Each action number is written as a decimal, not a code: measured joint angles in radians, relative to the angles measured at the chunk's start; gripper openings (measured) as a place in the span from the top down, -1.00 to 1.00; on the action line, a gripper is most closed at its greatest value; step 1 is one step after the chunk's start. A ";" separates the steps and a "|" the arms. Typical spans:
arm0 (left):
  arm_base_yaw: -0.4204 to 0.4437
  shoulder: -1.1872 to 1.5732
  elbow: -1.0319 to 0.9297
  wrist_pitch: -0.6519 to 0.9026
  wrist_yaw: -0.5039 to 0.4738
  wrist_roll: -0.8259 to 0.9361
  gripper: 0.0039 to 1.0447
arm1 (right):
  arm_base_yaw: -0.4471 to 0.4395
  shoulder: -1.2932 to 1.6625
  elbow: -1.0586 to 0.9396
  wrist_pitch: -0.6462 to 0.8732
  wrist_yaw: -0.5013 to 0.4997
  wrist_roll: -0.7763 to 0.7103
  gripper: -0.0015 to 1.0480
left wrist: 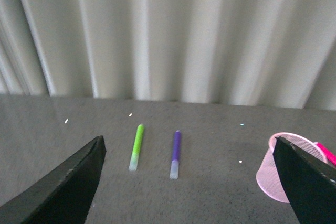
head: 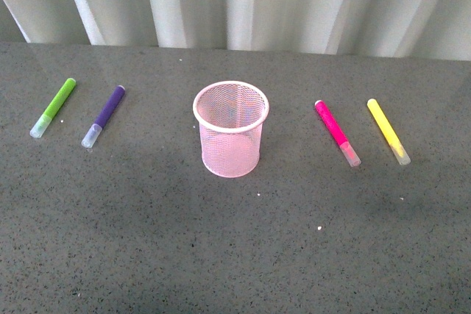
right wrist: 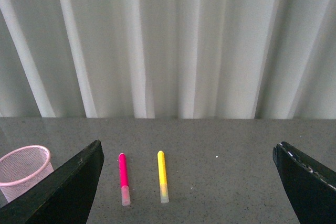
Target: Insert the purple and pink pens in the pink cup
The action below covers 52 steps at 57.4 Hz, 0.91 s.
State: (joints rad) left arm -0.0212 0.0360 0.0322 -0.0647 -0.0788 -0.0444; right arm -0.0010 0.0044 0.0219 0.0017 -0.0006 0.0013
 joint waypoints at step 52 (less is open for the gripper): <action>-0.122 1.834 1.188 -0.106 0.008 0.056 -0.88 | 0.000 0.000 0.000 0.000 0.000 0.000 -0.87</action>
State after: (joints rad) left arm -0.1429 1.8702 1.2201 -0.1711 -0.0711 0.0113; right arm -0.0010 0.0044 0.0219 0.0017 -0.0006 0.0013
